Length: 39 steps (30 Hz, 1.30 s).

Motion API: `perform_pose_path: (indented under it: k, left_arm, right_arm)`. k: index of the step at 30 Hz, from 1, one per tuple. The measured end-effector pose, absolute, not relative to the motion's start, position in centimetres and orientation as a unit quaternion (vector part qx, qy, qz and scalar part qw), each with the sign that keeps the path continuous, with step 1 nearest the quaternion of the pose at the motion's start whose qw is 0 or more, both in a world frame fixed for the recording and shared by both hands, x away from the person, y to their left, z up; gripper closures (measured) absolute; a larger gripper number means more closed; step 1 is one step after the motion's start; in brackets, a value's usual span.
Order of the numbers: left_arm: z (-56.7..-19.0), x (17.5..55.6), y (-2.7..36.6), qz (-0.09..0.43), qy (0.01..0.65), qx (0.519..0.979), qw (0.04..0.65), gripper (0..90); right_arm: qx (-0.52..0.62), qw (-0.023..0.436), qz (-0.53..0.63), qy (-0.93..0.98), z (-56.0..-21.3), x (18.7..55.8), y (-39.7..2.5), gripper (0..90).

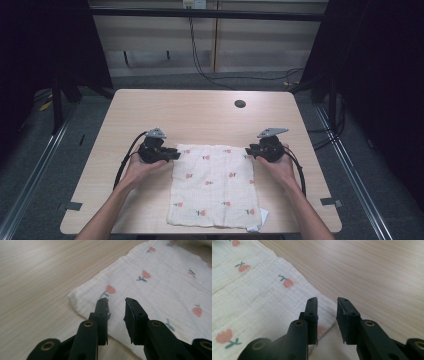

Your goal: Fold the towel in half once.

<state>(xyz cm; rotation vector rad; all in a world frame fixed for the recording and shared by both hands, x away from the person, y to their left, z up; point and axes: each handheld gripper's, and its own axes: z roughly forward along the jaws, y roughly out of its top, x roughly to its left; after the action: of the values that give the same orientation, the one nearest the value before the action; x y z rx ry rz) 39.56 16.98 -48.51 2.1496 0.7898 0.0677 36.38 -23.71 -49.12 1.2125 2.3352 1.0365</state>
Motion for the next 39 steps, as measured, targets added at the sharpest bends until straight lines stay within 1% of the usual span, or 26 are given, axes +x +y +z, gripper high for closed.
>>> perform_pose_path:
  k: [3, 5, 7, 9, 13, 14, 17, 18, 19, 20, 26, 29, 30, 31, 35, 37, 38, 39]
  left_arm:
    - [-48.6, 40.0, 17.3, 0.026, 0.322, 0.851, 0.414, 70.4]
    - [-48.6, 40.7, 17.8, 0.026, 0.335, 0.849, 0.407, 66.8]
    - [-48.5, 41.1, 18.0, 0.032, 0.345, 0.847, 0.404, 65.3]
    - [-48.5, 41.5, 18.3, 0.033, 0.354, 0.842, 0.405, 62.4]
    - [-49.0, 42.5, 18.5, 0.04, 0.363, 0.846, 0.388, 57.5]
    - [-49.2, 42.7, 18.4, 0.044, 0.368, 0.845, 0.386, 55.3]
    - [-49.7, 43.2, 18.3, 0.043, 0.387, 0.832, 0.395, 54.4]
    - [-49.8, 43.3, 18.1, 0.042, 0.386, 0.832, 0.396, 53.7]
    - [-49.8, 43.3, 18.1, 0.042, 0.386, 0.832, 0.396, 53.7]
    - [-49.8, 43.4, 17.9, 0.041, 0.38, 0.834, 0.397, 53.6]
    - [-50.3, 43.7, 17.4, 0.036, 0.375, 0.837, 0.396, 56.3]
    - [-50.2, 43.5, 16.7, 0.047, 0.368, 0.845, 0.386, 55.6]
    - [-50.2, 43.6, 16.5, 0.043, 0.364, 0.846, 0.386, 55.7]
    - [-50.2, 43.6, 16.3, 0.042, 0.363, 0.847, 0.386, 56.2]
    - [-50.3, 42.9, 15.7, 0.046, 0.356, 0.848, 0.39, 73.3]
    - [-50.7, 42.7, 15.9, 0.027, 0.353, 0.842, 0.407, 79.9]
    - [-50.8, 42.6, 15.9, 0.029, 0.351, 0.841, 0.41, 84.6]
    - [-50.8, 42.6, 15.9, 0.029, 0.351, 0.841, 0.41, 86.8]
  right_arm:
    - [0.428, 0.155, 0.36, 0.815, -49.3, 36.9, -23.6, 69.8]
    - [0.427, 0.153, 0.359, 0.816, -49.6, 37.5, -23.5, 68.6]
    - [0.429, 0.154, 0.355, 0.816, -49.8, 37.7, -23.4, 67.5]
    - [0.43, 0.149, 0.358, 0.815, -50.2, 38.0, -23.4, 67.1]
    - [0.43, 0.146, 0.35, 0.819, -50.4, 38.2, -23.2, 67.1]
    - [0.431, 0.145, 0.353, 0.818, -50.5, 38.2, -23.2, 69.1]
    - [0.429, 0.141, 0.356, 0.818, -50.5, 38.1, -23.2, 76.5]
    - [0.431, 0.136, 0.355, 0.818, -50.4, 38.0, -23.2, 79.6]
    - [0.431, 0.136, 0.355, 0.818, -50.4, 38.0, -23.2, 79.6]
    - [0.429, 0.131, 0.357, 0.82, -50.4, 38.0, -23.2, 82.3]
    - [0.438, 0.125, 0.366, 0.812, -50.5, 37.8, -23.3, 84.1]
    - [0.436, 0.125, 0.359, 0.815, -50.4, 37.7, -23.1, 84.5]
    - [0.435, 0.126, 0.357, 0.817, -50.4, 37.7, -23.0, 84.6]
    - [0.435, 0.126, 0.358, 0.816, -50.4, 37.6, -23.0, 84.6]
    - [0.438, 0.118, 0.37, 0.811, -50.6, 37.6, -23.1, 83.5]
    - [0.436, 0.117, 0.377, 0.808, -50.7, 37.7, -23.1, 84.2]
    - [0.435, 0.115, 0.379, 0.809, -50.7, 37.7, -23.1, 84.7]
    - [0.435, 0.115, 0.379, 0.809, -50.7, 37.7, -23.1, 84.7]
